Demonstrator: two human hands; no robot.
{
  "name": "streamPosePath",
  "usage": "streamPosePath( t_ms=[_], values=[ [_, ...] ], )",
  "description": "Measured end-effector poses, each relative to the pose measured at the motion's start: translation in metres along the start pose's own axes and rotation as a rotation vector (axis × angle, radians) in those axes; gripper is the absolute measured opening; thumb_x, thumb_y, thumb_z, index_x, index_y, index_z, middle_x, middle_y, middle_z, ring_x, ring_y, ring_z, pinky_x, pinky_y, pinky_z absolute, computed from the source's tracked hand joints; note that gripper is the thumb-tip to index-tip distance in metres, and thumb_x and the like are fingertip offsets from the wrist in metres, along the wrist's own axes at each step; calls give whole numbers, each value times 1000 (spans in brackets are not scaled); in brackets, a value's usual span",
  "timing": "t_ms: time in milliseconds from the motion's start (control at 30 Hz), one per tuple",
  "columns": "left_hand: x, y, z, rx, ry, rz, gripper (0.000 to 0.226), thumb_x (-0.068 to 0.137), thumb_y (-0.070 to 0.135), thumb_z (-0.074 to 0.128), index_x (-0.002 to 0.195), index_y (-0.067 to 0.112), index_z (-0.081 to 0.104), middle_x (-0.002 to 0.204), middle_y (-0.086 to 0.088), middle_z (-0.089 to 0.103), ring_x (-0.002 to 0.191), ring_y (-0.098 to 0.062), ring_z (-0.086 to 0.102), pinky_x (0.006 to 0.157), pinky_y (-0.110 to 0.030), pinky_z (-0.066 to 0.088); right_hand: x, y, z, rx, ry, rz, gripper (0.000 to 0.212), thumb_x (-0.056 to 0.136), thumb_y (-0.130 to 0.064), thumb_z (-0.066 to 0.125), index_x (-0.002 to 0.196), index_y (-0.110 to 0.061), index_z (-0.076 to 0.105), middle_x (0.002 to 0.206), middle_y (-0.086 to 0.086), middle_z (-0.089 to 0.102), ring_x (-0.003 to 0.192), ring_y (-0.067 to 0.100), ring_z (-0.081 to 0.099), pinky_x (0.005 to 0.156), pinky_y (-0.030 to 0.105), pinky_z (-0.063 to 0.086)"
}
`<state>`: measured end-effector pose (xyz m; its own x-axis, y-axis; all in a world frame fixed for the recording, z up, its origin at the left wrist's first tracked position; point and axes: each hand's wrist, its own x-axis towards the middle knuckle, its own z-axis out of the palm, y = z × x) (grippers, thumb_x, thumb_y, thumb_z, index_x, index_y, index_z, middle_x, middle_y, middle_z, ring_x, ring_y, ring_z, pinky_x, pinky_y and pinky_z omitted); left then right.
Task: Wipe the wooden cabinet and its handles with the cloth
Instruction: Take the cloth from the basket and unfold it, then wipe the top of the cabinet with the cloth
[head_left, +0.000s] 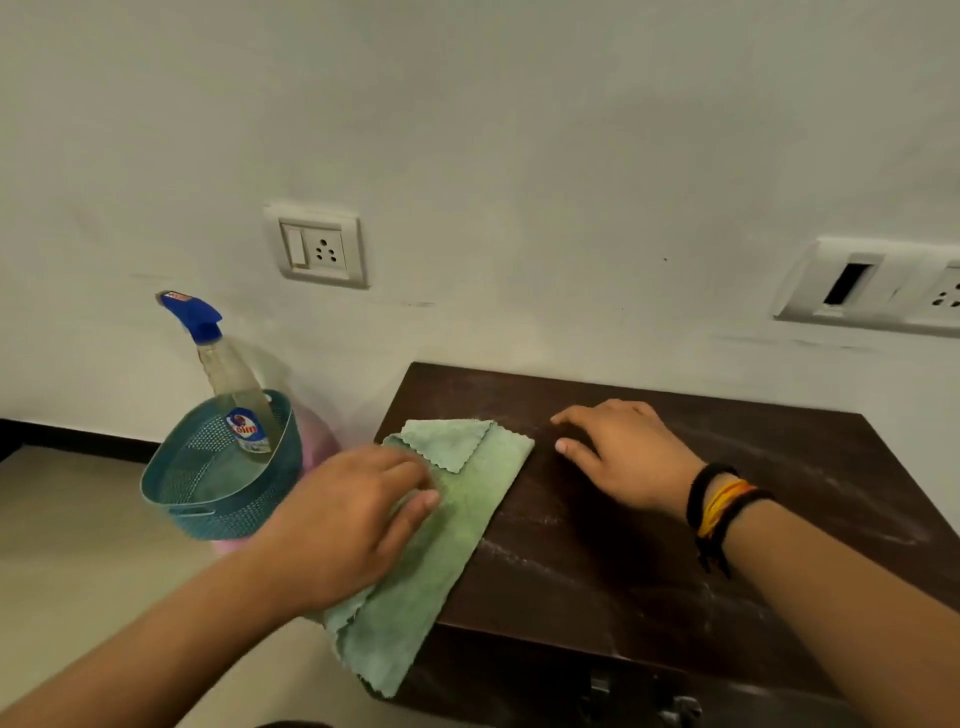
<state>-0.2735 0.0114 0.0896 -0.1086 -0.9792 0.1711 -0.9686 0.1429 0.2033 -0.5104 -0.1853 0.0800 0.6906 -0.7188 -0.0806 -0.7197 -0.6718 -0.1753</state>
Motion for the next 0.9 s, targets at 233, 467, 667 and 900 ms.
streamPosePath(
  t_ms=[233, 467, 667, 900],
  values=[
    [28, -1, 72, 113, -194, -85, 71, 94, 70, 8, 155, 35, -1, 164, 8, -10, 151, -10, -10, 122, -33, 0, -19, -2, 30, -91, -74, 28, 69, 100, -65, 24, 161, -34, 10, 171, -1, 6, 156, 27, 8, 123, 48, 15],
    [50, -6, 76, 180, -88, -130, 68, 97, 62, 10, 156, 29, 9, 165, 4, -4, 151, -13, -9, 122, -35, 0, -16, 10, 45, -113, -81, 54, 79, 94, -74, 14, 161, -34, 3, 171, 0, -2, 157, 26, 1, 125, 50, 10],
    [45, 7, 83, 138, -201, -93, 72, 89, 57, -8, 156, 30, -5, 161, 11, -12, 150, -11, -12, 123, -33, 0, -15, 15, 56, -96, -55, 59, 81, 92, -77, 6, 161, -35, 1, 171, -1, -1, 157, 24, -3, 126, 47, 3],
    [85, -22, 88, 176, -180, -277, 70, 92, 56, -1, 156, 29, -4, 166, 3, -5, 152, -19, -8, 122, -40, 2, -17, 16, 59, -83, -40, 52, 82, 92, -78, 6, 161, -35, -1, 171, -2, -3, 157, 24, -5, 126, 48, 0]
  ],
)
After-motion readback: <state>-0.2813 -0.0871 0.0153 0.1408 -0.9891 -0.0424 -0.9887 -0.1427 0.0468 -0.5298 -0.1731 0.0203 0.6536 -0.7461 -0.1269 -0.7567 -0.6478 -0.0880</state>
